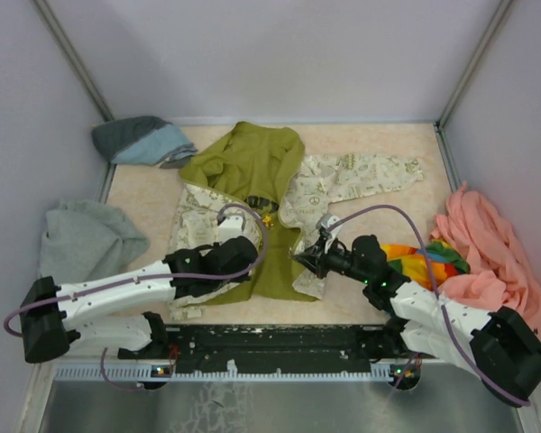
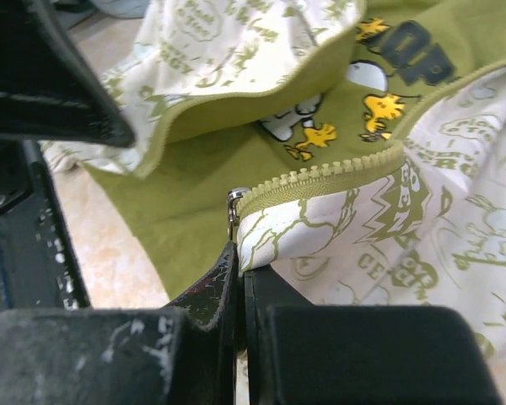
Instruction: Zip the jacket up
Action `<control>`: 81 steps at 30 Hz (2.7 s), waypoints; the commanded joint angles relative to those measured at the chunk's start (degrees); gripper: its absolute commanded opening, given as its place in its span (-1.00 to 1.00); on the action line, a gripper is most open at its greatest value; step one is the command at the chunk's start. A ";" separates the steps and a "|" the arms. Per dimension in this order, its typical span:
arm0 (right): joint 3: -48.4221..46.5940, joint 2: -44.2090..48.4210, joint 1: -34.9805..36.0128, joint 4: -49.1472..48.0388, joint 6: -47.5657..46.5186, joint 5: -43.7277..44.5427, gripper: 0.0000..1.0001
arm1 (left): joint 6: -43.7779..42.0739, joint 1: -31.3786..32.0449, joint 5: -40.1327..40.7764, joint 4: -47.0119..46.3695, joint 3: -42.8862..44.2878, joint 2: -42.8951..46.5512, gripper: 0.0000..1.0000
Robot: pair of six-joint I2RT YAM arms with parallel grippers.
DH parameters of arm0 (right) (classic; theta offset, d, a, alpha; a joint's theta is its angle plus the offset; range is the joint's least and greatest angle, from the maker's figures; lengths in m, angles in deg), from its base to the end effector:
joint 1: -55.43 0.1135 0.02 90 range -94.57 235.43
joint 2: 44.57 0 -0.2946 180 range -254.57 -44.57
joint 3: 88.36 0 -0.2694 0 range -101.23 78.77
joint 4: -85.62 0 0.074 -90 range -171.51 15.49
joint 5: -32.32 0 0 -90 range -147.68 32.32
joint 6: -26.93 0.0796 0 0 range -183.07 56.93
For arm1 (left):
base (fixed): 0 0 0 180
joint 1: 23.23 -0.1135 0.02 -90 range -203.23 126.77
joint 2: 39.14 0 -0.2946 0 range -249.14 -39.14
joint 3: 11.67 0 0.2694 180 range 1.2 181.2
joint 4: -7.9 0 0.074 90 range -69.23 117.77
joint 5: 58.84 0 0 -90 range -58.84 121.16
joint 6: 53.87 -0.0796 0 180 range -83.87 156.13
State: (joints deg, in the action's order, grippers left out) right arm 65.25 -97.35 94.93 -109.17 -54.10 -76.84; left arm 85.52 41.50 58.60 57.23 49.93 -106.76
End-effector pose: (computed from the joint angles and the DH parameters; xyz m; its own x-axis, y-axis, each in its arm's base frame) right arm 0.1603 0.1660 0.1984 -0.2856 -0.0446 -0.9573 -0.8143 0.5379 0.2179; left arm 0.1433 -0.2176 0.2387 -0.7529 0.0167 -0.6579 0.1830 0.9656 -0.1849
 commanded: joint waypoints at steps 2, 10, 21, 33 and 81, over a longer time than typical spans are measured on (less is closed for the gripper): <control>-2.72 -1.32 -0.66 -5.57 -0.67 -9.61 -1.00 | -5.31 -0.31 6.25 -22.04 -9.49 7.01 -1.00; -4.63 -4.43 -0.66 -7.44 0.20 -19.87 -1.00 | -15.89 -1.61 1.31 -62.79 -33.31 23.92 -1.00; -7.41 -13.36 -0.66 -14.74 5.22 -23.77 -1.00 | -25.60 -2.42 -7.63 -85.87 -41.31 23.51 -1.00; -8.92 -13.85 -0.65 -11.02 5.33 -22.76 -1.00 | -31.72 -2.44 -8.92 -77.65 -36.47 18.86 -1.00; -10.90 -13.94 -0.66 -6.88 12.38 -20.13 -1.00 | -39.41 -2.41 -13.28 -72.33 -35.32 19.15 -1.00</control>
State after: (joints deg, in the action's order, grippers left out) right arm 56.88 -111.82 94.63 -112.32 -42.42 -96.82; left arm 46.35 39.34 46.44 -14.24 13.71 -88.66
